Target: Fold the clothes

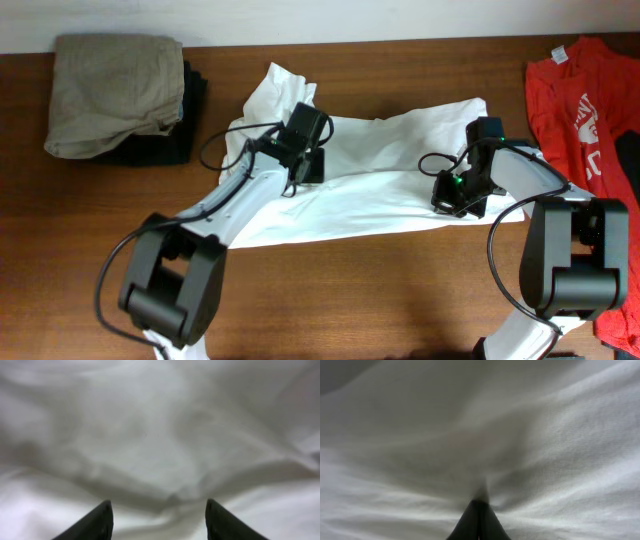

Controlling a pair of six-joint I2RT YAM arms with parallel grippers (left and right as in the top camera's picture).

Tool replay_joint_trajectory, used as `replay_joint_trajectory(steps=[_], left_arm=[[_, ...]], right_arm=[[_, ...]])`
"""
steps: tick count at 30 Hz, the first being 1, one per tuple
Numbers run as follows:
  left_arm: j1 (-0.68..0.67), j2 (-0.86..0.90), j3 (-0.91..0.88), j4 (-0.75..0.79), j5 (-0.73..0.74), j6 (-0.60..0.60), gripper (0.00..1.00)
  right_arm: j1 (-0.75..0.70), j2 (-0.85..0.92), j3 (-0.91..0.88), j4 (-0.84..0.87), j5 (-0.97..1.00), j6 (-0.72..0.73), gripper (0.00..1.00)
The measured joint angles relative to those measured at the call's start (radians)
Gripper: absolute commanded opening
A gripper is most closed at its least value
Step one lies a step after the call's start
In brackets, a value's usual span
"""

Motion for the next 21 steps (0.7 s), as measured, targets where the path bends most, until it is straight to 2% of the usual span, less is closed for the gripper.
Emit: replay_joint_trajectory(steps=[4,8,15,21], left_arm=[[0.000,-0.072,0.046,-0.198,-0.027,0.002,0.51],[0.000,-0.100,0.048,-0.339,-0.029,0.006,0.50],[0.023,-0.095,-0.045,-0.290,0.000,0.006,0.41],[0.089,-0.077,-0.121,-0.228,0.037,0.006,0.40]], right_arm=[[0.000,0.000,0.000,0.015,0.003,0.000,0.04],[0.000,0.000,0.000,0.031,0.003,0.000,0.04],[0.000,0.000,0.000,0.033,0.003,0.000,0.04],[0.000,0.000,0.000,0.021,0.006,0.000,0.04]])
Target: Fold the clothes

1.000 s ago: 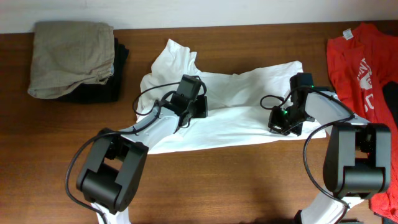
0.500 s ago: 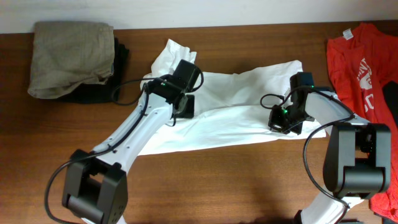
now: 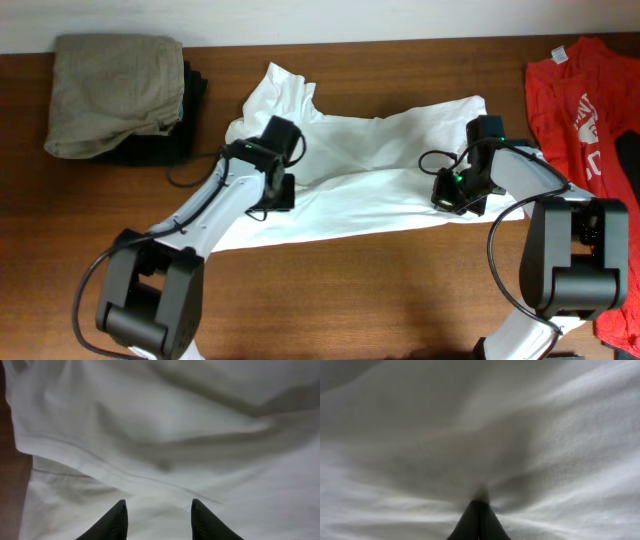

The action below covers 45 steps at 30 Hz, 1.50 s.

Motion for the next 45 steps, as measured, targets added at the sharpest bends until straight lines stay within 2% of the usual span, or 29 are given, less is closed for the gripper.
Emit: replay_joint_trajectory(steps=[4,15,22,27,36,45], left_arm=[[0.047,0.043,-0.024,0.014,0.005,0.000,0.34],[0.126,0.088,-0.047,0.033,0.008,0.026,0.33],[0.190,0.112,-0.036,0.033,0.069,0.038,0.33],[0.267,0.114,-0.034,0.032,0.077,0.038,0.32],[0.423,0.115,-0.032,-0.022,0.075,0.038,0.33],[0.430,0.127,-0.027,-0.120,-0.010,-0.003,0.33]], right_arm=[[0.000,0.000,0.000,-0.011,0.000,0.000,0.04],[0.000,0.000,0.000,-0.029,0.005,0.000,0.04],[0.000,-0.021,0.000,-0.102,0.101,0.000,0.04],[0.000,-0.081,0.000,-0.137,0.141,-0.001,0.09],[0.000,-0.085,0.001,-0.126,0.151,-0.010,0.08],[0.000,-0.084,-0.003,-0.057,0.152,-0.013,0.04]])
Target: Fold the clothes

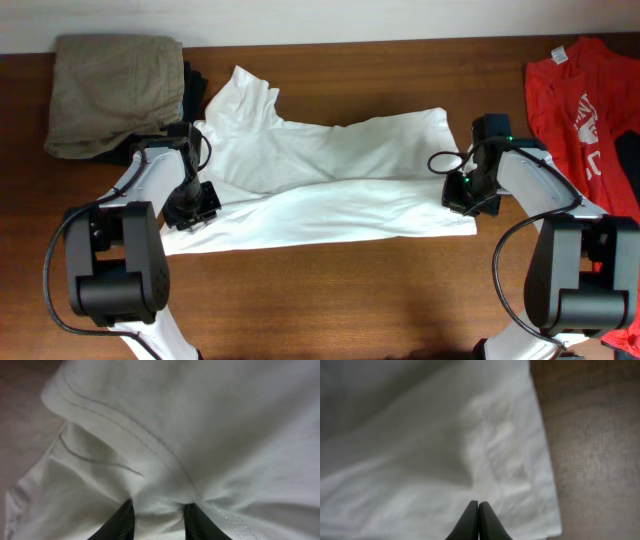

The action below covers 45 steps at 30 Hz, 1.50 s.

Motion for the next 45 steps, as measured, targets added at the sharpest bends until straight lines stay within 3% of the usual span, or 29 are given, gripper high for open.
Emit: replay_joint_trajectory(steps=[22,31,45], left_arm=[[0.094,0.006,-0.001,-0.035,-0.077,-0.052,0.34],[0.094,0.006,-0.001,-0.034,-0.077,-0.052,0.34],[0.094,0.006,-0.002,-0.032,-0.077,-0.052,0.34]], right_arm=[[0.000,0.000,-0.069,0.015,0.044,0.069,0.04],[0.006,-0.223,-0.011,-0.084,-0.021,0.039,0.04],[0.109,0.003,-0.112,0.024,-0.087,0.056,0.04]])
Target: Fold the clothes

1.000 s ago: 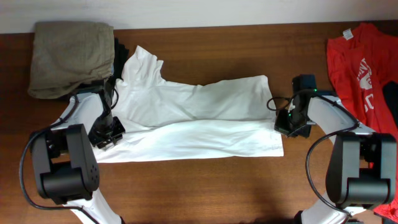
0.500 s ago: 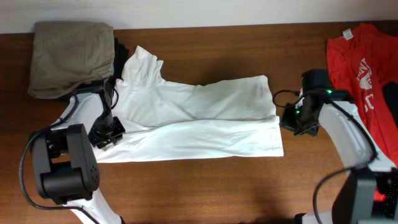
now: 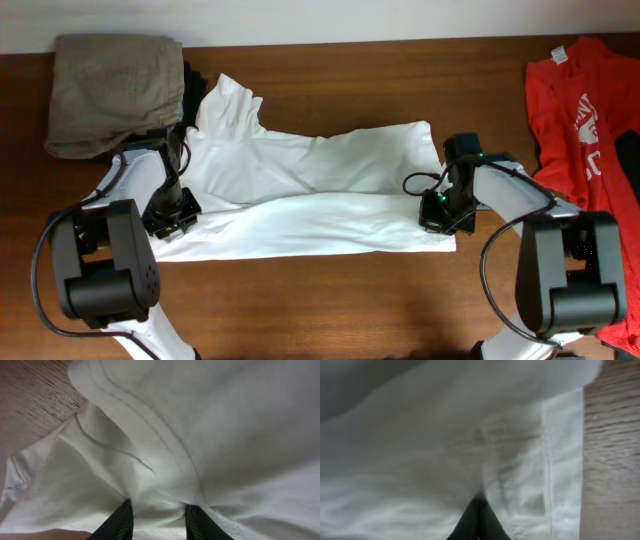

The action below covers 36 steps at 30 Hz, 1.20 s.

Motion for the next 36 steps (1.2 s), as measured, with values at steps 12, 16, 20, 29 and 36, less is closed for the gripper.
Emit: replay_joint_trajectory(steps=[12,16,20,29,36], left_arm=[[0.000,0.000,0.000,-0.002,-0.003,0.000,0.42],[0.002,-0.001,0.000,-0.020,-0.016,-0.011,0.42],[0.002,-0.017,-0.014,-0.045,-0.019,-0.026,0.42],[0.006,-0.329,-0.031,-0.071,-0.038,-0.034,0.55],[0.000,-0.592,-0.031,0.088,0.069,0.014,0.97]], right_arm=[[0.000,0.000,0.007,-0.023,0.097,0.079,0.04],[-0.005,-0.001,0.008,-0.038,0.131,0.099,0.04],[-0.009,-0.002,0.008,-0.052,0.159,0.117,0.04],[-0.024,-0.122,-0.006,-0.182,0.349,0.218,0.31],[-0.024,-0.325,0.108,-0.219,0.379,0.182,0.92]])
